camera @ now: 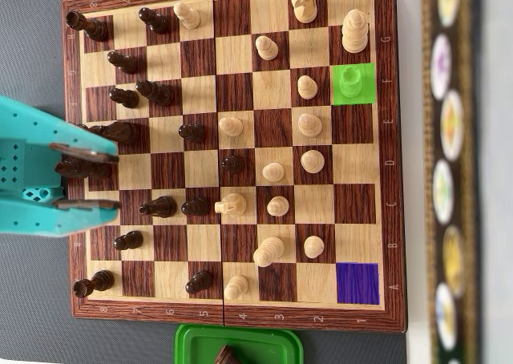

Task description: Play chess

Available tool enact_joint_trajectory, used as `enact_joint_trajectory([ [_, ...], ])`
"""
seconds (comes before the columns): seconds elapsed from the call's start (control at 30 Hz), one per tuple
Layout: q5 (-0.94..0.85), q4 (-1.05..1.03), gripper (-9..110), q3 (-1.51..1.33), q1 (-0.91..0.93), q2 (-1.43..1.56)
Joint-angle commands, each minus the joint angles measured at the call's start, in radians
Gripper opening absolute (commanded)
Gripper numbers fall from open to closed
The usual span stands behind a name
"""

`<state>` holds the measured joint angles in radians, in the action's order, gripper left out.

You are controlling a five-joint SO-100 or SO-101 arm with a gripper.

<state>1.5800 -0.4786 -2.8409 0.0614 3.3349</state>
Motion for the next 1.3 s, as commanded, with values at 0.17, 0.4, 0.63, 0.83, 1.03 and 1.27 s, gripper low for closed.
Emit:
enact_joint_trajectory([
  [0.17,-0.005,0.298,14,-0.051,-0.031,0.014],
  [0.4,0.008,0.687,15,-0.129,-0.048,0.015],
  [0.63,0.008,1.127,14,-0.239,-0.049,0.015],
  [0.83,-0.003,1.477,14,-0.319,-0.057,0.015],
  [1.03,-0.002,1.666,14,-0.319,-0.071,0.015],
  [1.27,-0.003,1.924,14,-0.319,-0.067,0.015],
])
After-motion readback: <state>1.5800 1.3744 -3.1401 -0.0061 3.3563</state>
